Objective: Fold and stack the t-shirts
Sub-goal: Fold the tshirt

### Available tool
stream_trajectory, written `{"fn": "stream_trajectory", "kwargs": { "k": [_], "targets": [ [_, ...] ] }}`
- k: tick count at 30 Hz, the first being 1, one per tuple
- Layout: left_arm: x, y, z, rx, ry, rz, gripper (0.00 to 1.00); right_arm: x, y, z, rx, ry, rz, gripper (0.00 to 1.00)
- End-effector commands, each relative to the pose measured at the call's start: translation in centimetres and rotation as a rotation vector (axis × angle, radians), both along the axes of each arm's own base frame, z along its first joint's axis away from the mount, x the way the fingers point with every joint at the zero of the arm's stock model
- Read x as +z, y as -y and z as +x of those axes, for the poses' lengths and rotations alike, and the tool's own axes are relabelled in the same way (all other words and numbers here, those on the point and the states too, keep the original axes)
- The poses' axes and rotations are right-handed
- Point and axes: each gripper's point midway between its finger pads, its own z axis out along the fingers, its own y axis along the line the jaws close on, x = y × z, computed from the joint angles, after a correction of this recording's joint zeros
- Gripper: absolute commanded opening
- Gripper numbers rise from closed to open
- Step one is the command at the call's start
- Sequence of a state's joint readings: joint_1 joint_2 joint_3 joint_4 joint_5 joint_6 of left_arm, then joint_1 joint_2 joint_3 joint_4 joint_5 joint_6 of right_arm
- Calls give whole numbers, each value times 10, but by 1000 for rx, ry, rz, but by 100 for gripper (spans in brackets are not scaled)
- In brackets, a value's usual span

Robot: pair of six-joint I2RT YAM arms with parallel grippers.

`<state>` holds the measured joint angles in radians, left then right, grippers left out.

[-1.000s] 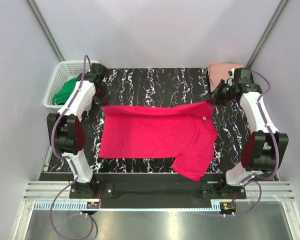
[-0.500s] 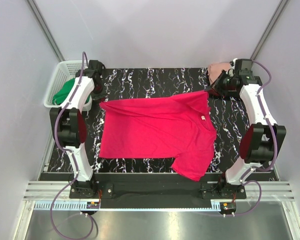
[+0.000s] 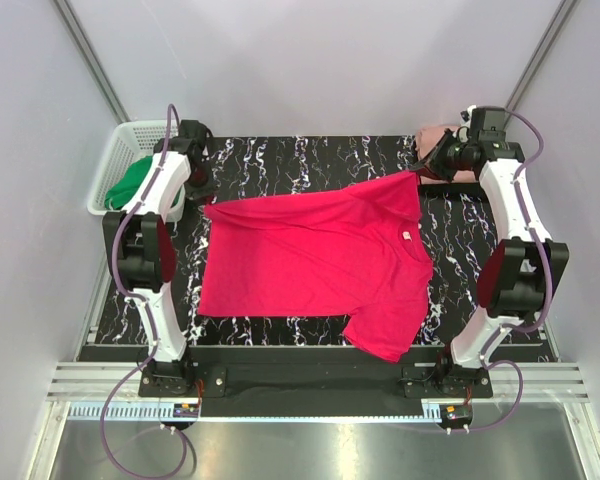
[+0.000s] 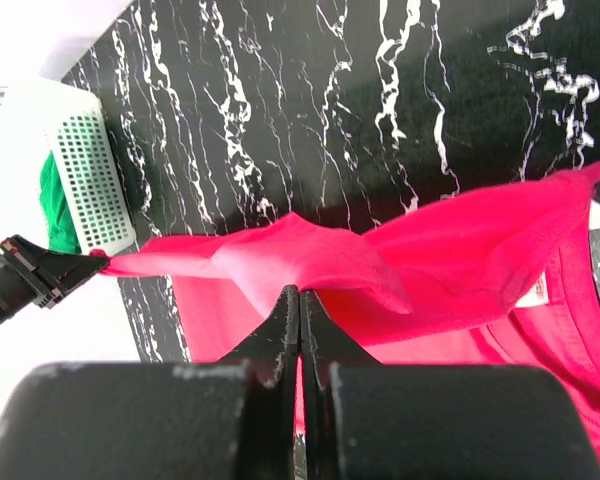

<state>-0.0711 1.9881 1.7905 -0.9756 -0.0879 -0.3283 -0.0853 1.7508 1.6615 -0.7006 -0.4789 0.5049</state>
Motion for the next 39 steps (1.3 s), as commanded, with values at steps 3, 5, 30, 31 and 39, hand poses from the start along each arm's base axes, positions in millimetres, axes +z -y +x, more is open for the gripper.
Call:
{"fn": "stream_trajectory", "kwargs": {
  "k": [3, 5, 30, 31, 39],
  "targets": [
    [15, 4, 21, -28, 65, -12, 0, 19, 8, 22, -11, 79, -26, 0],
    [16, 7, 27, -26, 76, -9, 0, 13, 10, 27, -19, 74, -35, 0],
    [10, 30, 102, 26, 166, -61, 0, 2, 8, 109, 17, 136, 16, 0],
    [11, 30, 102, 26, 168, -61, 0, 4, 8, 111, 19, 142, 15, 0],
    [16, 28, 93, 22, 164, -53, 0, 9, 5, 102, 41, 149, 13, 0]
  ]
}}
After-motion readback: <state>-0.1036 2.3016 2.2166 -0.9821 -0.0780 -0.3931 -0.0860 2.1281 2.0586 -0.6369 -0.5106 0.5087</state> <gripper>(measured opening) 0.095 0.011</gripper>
